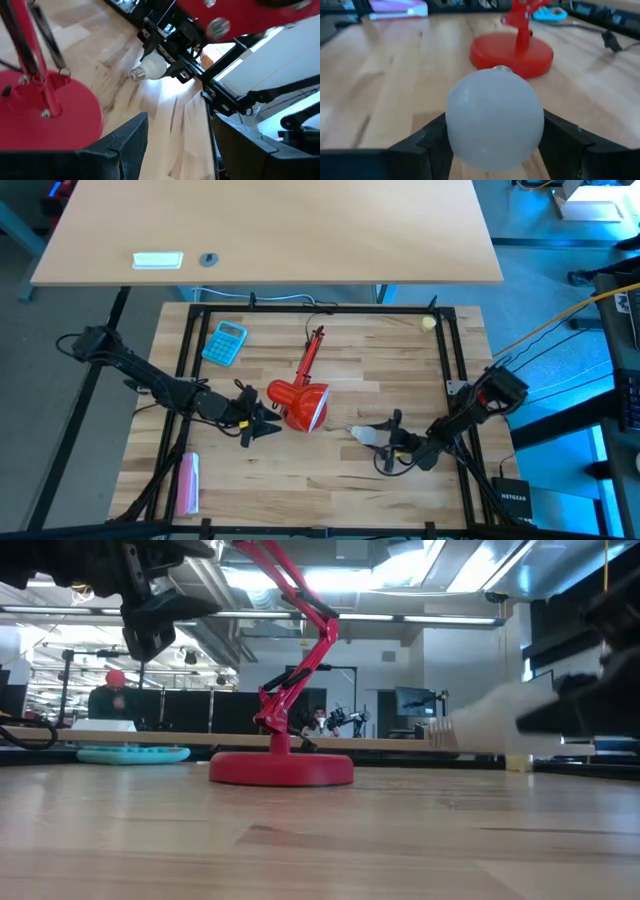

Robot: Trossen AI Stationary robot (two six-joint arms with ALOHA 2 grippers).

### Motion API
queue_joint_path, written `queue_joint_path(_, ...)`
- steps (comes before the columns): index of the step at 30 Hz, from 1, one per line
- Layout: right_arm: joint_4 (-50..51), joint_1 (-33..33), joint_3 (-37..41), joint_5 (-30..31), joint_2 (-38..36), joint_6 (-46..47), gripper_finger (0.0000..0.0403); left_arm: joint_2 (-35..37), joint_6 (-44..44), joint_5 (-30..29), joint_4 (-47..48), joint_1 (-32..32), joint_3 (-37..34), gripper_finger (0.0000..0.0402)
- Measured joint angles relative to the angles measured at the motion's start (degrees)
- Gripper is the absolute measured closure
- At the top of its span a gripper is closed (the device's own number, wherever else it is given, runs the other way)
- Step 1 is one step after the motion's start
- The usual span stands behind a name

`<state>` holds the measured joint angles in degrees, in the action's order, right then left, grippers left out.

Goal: Screw lightbulb
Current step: Insert the lightbulb into the lamp

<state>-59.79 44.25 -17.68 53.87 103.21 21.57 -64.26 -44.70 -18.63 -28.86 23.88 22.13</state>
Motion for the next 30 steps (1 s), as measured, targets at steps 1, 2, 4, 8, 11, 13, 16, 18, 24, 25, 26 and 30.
queue_joint_path(1, 0.1, 0.0, 0.0, -0.1, -1.2, -1.1, 0.0173, 0.5, 0.2, 0.0, 0.0, 0.1, 0.0, 0.0189)
queue_joint_path(2, 0.3, 0.0, 0.0, -0.1, -2.6, -2.2, 0.0177, 1.1, 0.5, 0.1, 0.0, 0.2, 0.0, 0.0189)
queue_joint_path(4, 0.6, 0.0, 0.0, -0.2, -5.8, -4.2, 0.0178, 2.8, 1.2, 1.9, 0.2, 0.4, 0.0, 0.0190)
queue_joint_path(8, 4.6, 0.0, 0.0, -0.3, -13.8, -7.4, 0.0175, 8.3, -0.9, 5.4, 3.4, 1.0, 0.0, 0.0196)
queue_joint_path(11, 8.9, 0.0, 0.0, -0.3, -20.6, -9.0, 0.0178, 13.8, -0.1, 5.5, 9.5, 1.4, 1.1, 0.0204)
queue_joint_path(13, 11.8, 0.0, 0.0, -0.3, -25.0, -9.9, 0.0180, 17.3, 2.6, 5.1, 12.4, 1.4, 1.8, 0.0210)
queue_joint_path(16, 14.5, 0.0, 0.0, -0.3, -30.9, -11.2, 0.0180, 21.4, 8.3, 4.8, 12.0, 1.0, 2.1, 0.0216)
queue_joint_path(18, 15.4, 0.0, 0.0, -0.3, -34.2, -11.9, 0.0179, 23.3, 13.5, 2.9, 8.2, 0.2, 2.1, 0.0217)
queue_joint_path(24, 15.5, 0.0, 0.0, 1.8, -40.3, -14.4, 0.0179, 25.4, 21.1, 1.6, 1.6, -4.7, 2.2, 0.0184)
queue_joint_path(25, 15.5, 0.0, 0.0, 1.9, -41.1, -14.4, 0.0179, 25.6, 20.8, 2.3, 2.0, -5.7, 2.2, 0.0173)
queue_joint_path(26, 15.3, 0.0, 0.0, 2.0, -41.7, -14.4, 0.0178, 25.7, 20.5, 3.2, 2.6, -6.8, 2.2, 0.0162)
queue_joint_path(30, 15.5, 0.0, -1.0, 2.6, -43.0, -14.8, 0.0178, 26.6, 20.0, 9.8, 4.4, -11.7, 2.6, 0.0118)
